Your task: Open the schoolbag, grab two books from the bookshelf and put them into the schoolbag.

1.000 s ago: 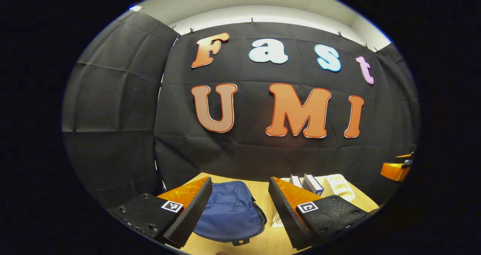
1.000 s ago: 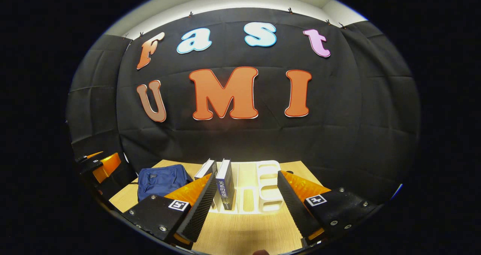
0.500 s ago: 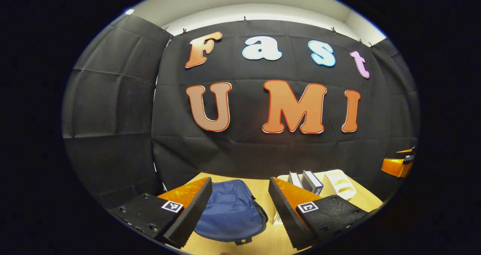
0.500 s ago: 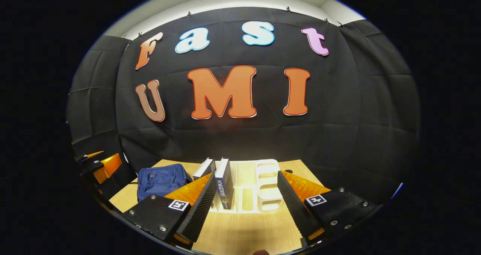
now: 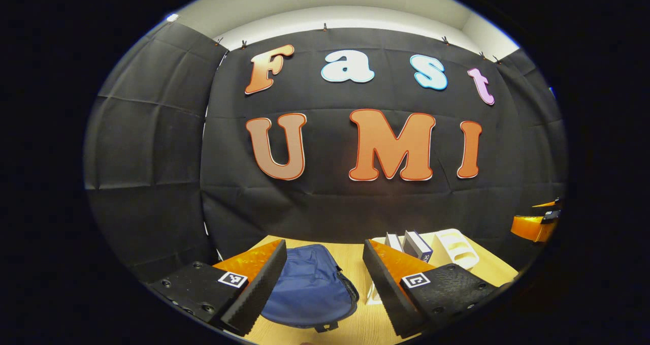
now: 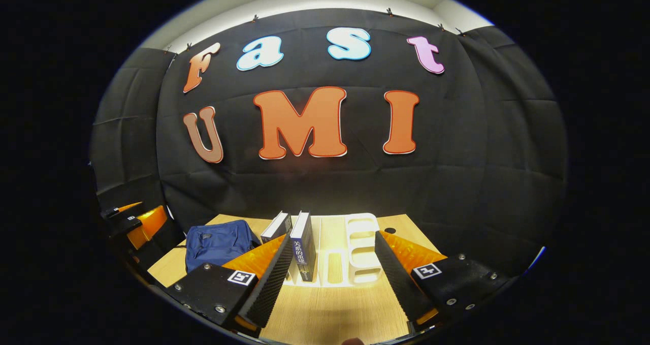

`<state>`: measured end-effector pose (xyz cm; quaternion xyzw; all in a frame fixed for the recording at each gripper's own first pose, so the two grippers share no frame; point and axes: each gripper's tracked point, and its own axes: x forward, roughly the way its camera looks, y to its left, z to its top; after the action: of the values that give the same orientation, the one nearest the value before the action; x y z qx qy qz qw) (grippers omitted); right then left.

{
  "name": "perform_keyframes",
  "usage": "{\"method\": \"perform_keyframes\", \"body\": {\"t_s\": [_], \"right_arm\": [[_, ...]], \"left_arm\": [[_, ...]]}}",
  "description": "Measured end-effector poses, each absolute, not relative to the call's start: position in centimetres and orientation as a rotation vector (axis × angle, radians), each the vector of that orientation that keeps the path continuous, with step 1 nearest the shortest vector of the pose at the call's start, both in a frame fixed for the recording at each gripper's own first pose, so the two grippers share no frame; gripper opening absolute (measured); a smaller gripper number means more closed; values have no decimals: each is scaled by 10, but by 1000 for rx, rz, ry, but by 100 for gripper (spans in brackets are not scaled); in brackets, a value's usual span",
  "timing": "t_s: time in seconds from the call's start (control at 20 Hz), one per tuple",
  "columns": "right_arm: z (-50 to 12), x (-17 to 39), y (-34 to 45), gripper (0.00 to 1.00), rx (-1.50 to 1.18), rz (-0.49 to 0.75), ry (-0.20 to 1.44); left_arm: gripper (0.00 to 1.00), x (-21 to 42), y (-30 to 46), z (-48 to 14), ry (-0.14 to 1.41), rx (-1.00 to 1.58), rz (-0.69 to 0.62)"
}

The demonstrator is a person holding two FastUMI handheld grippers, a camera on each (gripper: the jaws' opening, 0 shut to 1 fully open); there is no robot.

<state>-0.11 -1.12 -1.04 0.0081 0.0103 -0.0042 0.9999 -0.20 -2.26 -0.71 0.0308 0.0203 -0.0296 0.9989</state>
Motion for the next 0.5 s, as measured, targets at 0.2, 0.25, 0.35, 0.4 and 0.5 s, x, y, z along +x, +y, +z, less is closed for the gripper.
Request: {"method": "perform_keyframes", "body": {"t_s": [0.2,0.25,0.35,0.4,0.5], "right_arm": [[-9,-1,-14,97,29,-15,22],[-8,0,-15,97,31,-15,20],[-7,0,-14,97,29,-14,17],[-7,1,-12,97,26,-11,18],[-10,3,-10,97,24,-7,24]], "left_arm": [[94,-3,-19,-6,37,32,-64],[94,-4,-17,-6,34,37,-54],[95,-3,-12,-7,26,62,-40],[94,-3,-11,-7,23,66,-38],[94,-1,-11,-9,27,60,-38]]}}
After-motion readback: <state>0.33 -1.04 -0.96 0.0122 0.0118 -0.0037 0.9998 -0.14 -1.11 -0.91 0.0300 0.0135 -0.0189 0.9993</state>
